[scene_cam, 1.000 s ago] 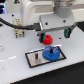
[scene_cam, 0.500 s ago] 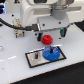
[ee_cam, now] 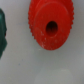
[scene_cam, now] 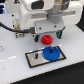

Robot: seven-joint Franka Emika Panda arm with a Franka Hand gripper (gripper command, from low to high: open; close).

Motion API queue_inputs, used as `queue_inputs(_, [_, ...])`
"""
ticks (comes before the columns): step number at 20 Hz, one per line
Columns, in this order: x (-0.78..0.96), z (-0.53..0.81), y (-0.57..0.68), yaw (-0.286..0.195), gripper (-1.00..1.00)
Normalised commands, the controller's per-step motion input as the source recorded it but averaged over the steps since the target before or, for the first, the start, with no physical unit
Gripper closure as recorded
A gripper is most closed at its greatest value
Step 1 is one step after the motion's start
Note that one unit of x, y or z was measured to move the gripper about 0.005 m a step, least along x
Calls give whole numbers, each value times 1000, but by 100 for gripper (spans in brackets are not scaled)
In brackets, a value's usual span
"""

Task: Insert the blue gear onto the right peg, followed by the red gear

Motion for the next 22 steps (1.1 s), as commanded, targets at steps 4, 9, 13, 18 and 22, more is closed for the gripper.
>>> queue_inputs(4, [-95, -231, 8, 0, -100])
queue_inputs(9, [-32, -54, -1, 0, 100])
queue_inputs(13, [-13, 30, -23, 0, 100])
queue_inputs(18, [15, 27, 25, 0, 100])
queue_inputs(22, [25, 34, -6, 0, 100])
